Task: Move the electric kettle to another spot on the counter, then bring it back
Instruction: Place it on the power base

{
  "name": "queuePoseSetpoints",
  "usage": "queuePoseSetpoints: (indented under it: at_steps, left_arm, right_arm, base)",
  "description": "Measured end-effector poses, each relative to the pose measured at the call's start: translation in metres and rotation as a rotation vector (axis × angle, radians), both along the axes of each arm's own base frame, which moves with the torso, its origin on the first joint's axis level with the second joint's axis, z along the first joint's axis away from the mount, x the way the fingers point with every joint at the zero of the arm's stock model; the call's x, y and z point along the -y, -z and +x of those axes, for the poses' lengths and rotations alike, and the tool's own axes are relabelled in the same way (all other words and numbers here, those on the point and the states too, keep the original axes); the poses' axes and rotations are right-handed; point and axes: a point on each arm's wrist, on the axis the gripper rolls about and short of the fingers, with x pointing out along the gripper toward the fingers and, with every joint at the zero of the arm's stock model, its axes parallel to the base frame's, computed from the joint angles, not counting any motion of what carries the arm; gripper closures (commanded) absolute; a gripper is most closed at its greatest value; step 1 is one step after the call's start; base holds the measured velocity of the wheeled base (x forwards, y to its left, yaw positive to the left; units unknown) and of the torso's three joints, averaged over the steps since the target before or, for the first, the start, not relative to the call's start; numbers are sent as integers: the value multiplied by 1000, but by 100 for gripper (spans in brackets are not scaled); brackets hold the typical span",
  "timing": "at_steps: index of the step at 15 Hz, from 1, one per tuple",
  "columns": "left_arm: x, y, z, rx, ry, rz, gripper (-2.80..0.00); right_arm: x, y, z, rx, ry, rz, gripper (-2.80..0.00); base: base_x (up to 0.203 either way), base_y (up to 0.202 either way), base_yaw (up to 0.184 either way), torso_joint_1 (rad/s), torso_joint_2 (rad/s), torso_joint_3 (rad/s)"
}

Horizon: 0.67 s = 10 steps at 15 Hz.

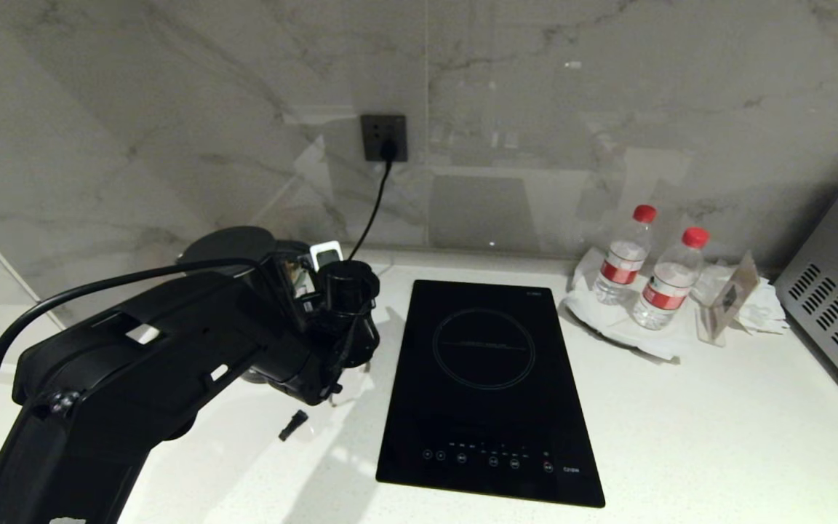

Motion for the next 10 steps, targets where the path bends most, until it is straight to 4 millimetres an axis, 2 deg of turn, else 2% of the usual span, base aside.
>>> queuePoseSetpoints:
  at_steps: [3, 10]
  left_arm:
    - [-2, -1, -6, -11, 3, 4, -280]
    - [7, -10, -35, 1, 50, -4, -280]
  right_arm:
    - [0, 0, 0, 0, 0, 0, 0]
    - [0, 0, 0, 0, 0, 0, 0]
  base:
    - [0, 0, 0, 0, 0, 0]
    - [0, 0, 0, 0, 0, 0]
